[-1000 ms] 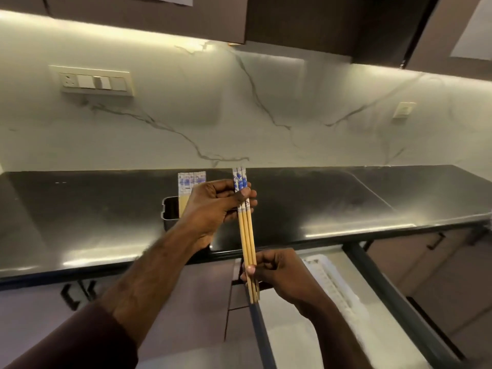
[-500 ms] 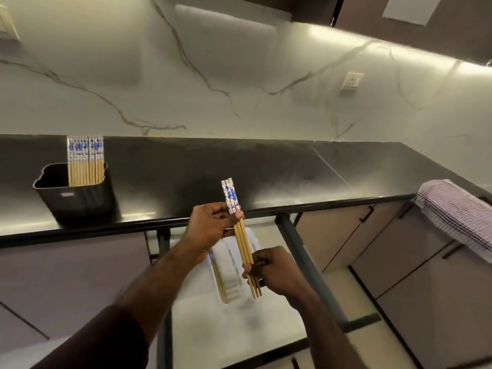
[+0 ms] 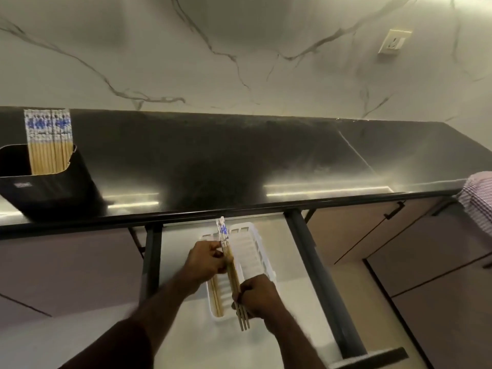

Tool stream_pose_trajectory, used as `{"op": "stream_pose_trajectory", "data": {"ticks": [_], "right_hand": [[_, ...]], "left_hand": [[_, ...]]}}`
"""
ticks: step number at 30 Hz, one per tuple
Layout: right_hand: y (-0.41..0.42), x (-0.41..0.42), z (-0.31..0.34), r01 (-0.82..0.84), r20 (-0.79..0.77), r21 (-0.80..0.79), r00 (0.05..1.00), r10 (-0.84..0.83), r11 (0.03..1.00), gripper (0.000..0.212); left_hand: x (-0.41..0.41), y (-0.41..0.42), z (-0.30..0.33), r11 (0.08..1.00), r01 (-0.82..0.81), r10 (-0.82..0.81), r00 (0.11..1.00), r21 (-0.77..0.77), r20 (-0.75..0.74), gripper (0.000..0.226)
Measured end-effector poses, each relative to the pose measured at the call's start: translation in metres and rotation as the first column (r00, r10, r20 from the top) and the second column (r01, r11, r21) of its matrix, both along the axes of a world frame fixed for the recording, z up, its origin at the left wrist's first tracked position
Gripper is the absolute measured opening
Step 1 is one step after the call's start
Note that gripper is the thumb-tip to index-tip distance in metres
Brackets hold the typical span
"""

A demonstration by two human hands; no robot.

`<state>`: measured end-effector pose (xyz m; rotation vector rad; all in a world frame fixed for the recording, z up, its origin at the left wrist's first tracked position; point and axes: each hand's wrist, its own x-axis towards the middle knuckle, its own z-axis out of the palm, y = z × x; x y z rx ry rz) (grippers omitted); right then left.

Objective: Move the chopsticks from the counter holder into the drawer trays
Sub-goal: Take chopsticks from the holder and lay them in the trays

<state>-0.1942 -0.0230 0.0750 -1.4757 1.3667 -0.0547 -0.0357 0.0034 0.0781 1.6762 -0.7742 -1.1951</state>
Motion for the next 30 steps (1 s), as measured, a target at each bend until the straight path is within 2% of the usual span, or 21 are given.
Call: {"op": "stream_pose_trajectory", "data": {"ticks": [4, 6, 9, 12, 13, 16, 18, 20, 23, 30], "right_hand": [[-0.023, 0.018, -0.040, -0.004, -0.100, 0.072, 0.995, 0.011, 0.997, 0.010], [-0.033, 0.028, -0.056, -0.012, -0.145, 0.083, 0.989, 0.024, 0.997, 0.012], [-0.042, 0.043, -0.078, -0.017, -0.220, 0.091, 0.975, 0.036, 0.996, 0.027], [-0.049, 0.055, -0.095, -0.021, -0.292, 0.068, 0.956, 0.040, 0.997, 0.031], [-0.051, 0.058, -0.100, -0.032, -0.320, 0.059, 0.946, 0.049, 0.998, 0.031], [-0.053, 0.066, -0.108, -0.058, -0.384, 0.037, 0.921, 0.068, 0.998, 0.031], [-0.053, 0.070, -0.114, -0.064, -0.399, 0.039, 0.914, 0.074, 0.997, 0.030], [-0.053, 0.075, -0.119, -0.076, -0.405, 0.042, 0.910, 0.087, 0.996, 0.030], [-0.052, 0.082, -0.126, -0.111, -0.421, 0.043, 0.899, 0.119, 0.993, 0.031], [-0.040, 0.083, -0.140, -0.140, -0.466, -0.003, 0.876, 0.122, 0.990, 0.025]], "left_hand": [[0.007, -0.019, -0.042, 0.992, -0.022, 0.022, 1.000, 0.123, 0.000, 0.022], [0.009, -0.025, -0.056, 0.987, -0.014, -0.002, 0.995, 0.158, 0.099, 0.021], [0.011, -0.033, -0.075, 0.980, 0.009, -0.055, 0.973, 0.199, 0.223, 0.025], [0.014, -0.038, -0.094, 0.973, 0.038, -0.114, 0.936, 0.228, 0.333, 0.033], [0.015, -0.039, -0.102, 0.965, 0.072, -0.177, 0.891, 0.253, 0.419, 0.035], [0.021, -0.039, -0.122, 0.929, 0.173, -0.358, 0.647, 0.327, 0.673, 0.044], [0.024, -0.039, -0.132, 0.887, 0.252, -0.461, 0.476, 0.386, 0.749, 0.056], [0.027, -0.039, -0.140, 0.832, 0.312, -0.549, 0.340, 0.459, 0.764, 0.067], [0.029, -0.040, -0.148, 0.783, 0.316, -0.615, 0.257, 0.536, 0.746, 0.074], [0.023, -0.041, -0.156, 0.750, 0.310, -0.649, 0.176, 0.584, 0.740, 0.074]]}}
